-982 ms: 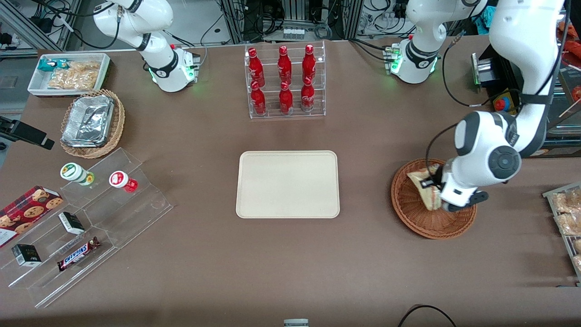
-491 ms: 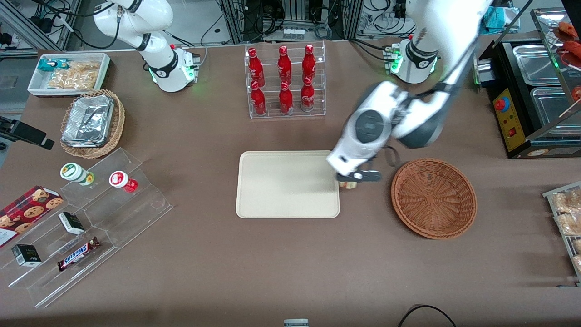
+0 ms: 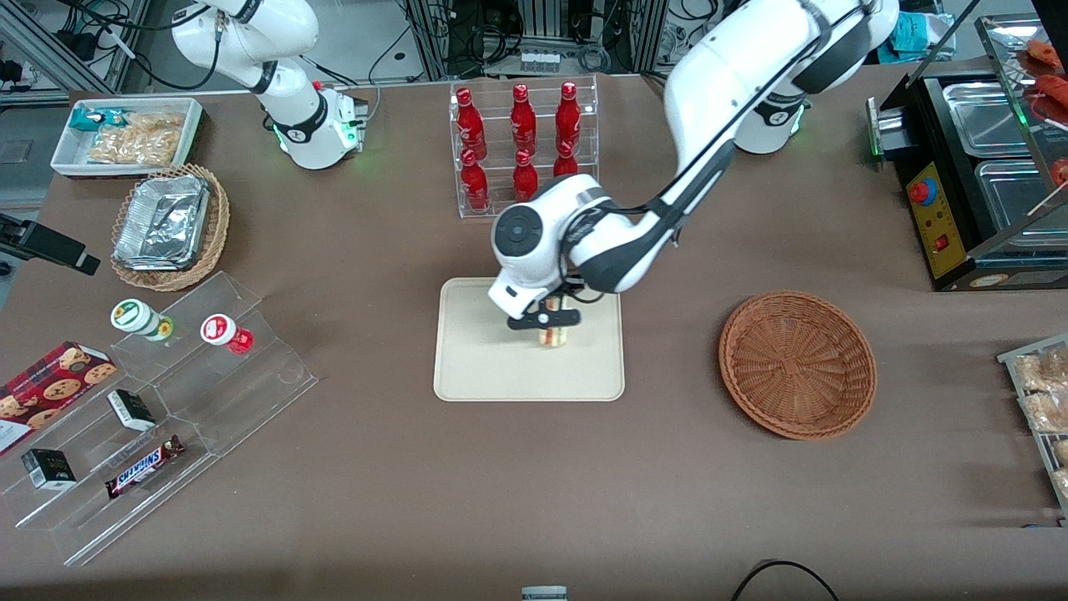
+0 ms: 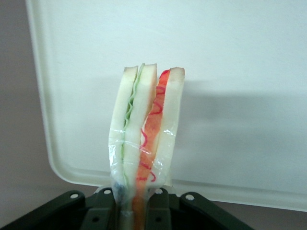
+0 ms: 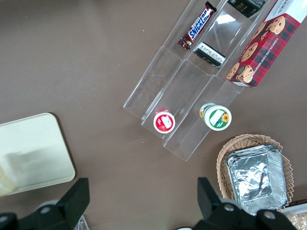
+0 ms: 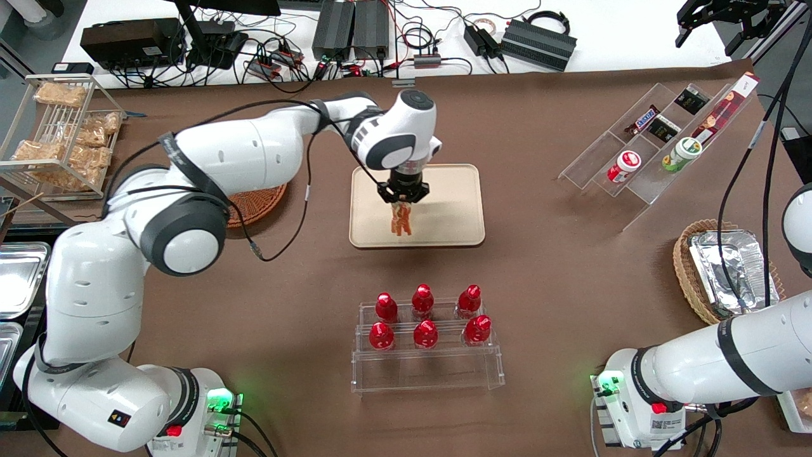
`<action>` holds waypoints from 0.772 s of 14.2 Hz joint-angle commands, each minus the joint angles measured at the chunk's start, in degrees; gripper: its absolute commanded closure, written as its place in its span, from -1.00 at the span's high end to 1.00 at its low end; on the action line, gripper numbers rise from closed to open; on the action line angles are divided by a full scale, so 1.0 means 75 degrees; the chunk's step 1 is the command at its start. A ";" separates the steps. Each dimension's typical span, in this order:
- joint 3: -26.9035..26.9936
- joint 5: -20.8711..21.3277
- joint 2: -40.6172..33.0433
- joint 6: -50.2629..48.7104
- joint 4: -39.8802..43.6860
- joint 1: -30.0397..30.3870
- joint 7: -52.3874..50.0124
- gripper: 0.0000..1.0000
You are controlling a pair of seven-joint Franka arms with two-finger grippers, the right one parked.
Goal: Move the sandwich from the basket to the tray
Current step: 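Lower the sandwich onto the tray and open the left gripper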
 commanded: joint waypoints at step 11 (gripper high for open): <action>0.0286 0.0057 -0.0499 -0.1086 0.1173 0.0088 -0.0513 1.00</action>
